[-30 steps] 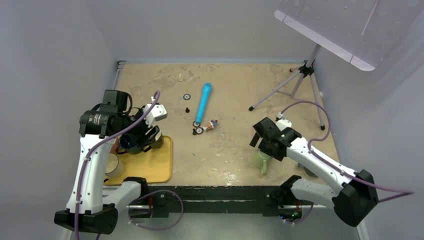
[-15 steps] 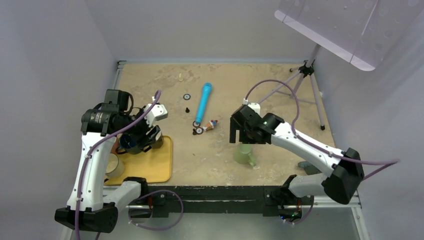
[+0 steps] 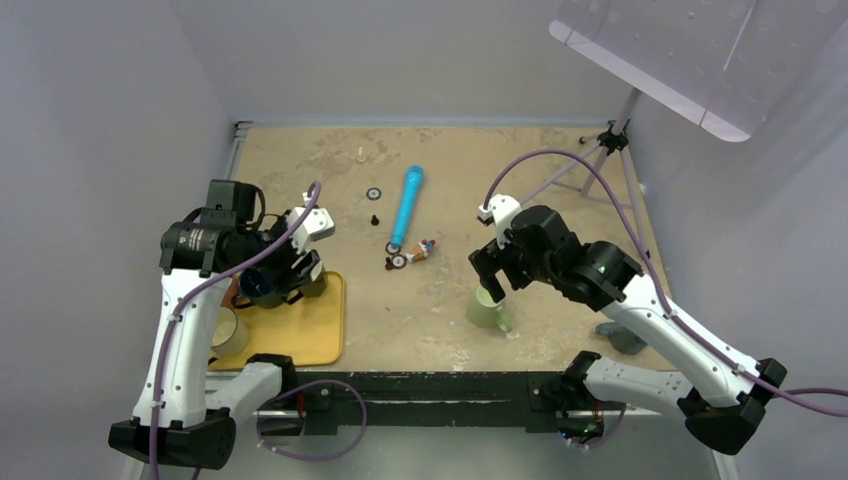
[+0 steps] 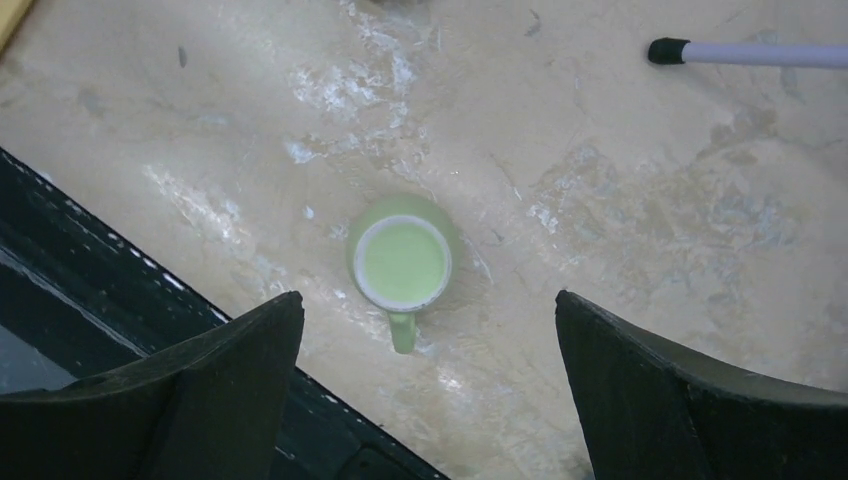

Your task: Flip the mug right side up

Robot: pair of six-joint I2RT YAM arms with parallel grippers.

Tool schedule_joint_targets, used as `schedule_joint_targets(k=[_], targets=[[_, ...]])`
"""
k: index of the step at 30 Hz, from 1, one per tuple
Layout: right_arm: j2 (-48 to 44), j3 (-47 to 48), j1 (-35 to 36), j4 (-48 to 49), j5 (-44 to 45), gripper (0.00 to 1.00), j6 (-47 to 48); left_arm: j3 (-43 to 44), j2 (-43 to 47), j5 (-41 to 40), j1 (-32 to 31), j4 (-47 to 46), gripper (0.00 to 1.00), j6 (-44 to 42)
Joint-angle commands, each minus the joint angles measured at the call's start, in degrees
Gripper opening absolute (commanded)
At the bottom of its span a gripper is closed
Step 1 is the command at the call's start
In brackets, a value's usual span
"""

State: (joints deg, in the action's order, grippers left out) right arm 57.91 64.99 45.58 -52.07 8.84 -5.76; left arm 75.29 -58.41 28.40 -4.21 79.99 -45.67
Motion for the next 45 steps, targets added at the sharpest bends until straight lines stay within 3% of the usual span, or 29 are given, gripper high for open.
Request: schedule_joint_targets(k=[1,3,6,9,14,19,23,28,37,41,45], targets=[[-0.4,1.2,0.0,-1.7,-2.7,0.99,17.3,-0.5,1.7,-0.4,-0.2,-2.1,0.62,-1.6],[2.9,-1.0,0.0,-8.5,0.0,0.99,21.8,-0.6,1.7,0.0,-0.2,-2.4,0.62,-1.9],[6.3,-6.3,-0.1,-14.9,-6.9,0.99,22.8,-0.8,1.4,0.0,-0.2,-2.8,0.62,-1.7],[5.6,-11.4,-0.1,-10.0,-7.3,0.99,23.3,-1.1,1.2,-0.2,-0.2,-3.7,0.62,-1.4],[5.0,-11.7,0.0,-1.3,-7.8,0.99,21.6,-0.6,0.4,-0.6,-0.2,-3.9,0.62,-0.8],[11.2,-15.1,-0.1,0.8,-2.7,0.98,19.7,-0.4,0.6,-0.8,-0.2,-5.0,0.62,-0.5],[15.6,-13.7,0.0,0.2,-4.0,0.96,19.7,0.3,0.0,-1.0,-0.2,-5.5,0.62,-0.1],[21.1,-7.8,0.0,0.5,1.5,0.9,17.1,0.4,-0.3,-0.9,-0.2,-5.7,0.62,-0.1],[27.7,0.1,0.0,8.6,-4.9,0.83,11.9,-0.7,0.6,-2.9,-0.1,-5.6,0.62,-0.6],[30.9,1.4,0.0,8.6,-1.1,0.82,4.2,-1.1,1.3,-3.4,-0.1,-5.4,0.62,-1.0],[28.6,5.5,0.2,0.7,13.3,0.85,-11.7,-1.3,1.7,-2.9,-0.2,-4.8,0.62,-1.5]])
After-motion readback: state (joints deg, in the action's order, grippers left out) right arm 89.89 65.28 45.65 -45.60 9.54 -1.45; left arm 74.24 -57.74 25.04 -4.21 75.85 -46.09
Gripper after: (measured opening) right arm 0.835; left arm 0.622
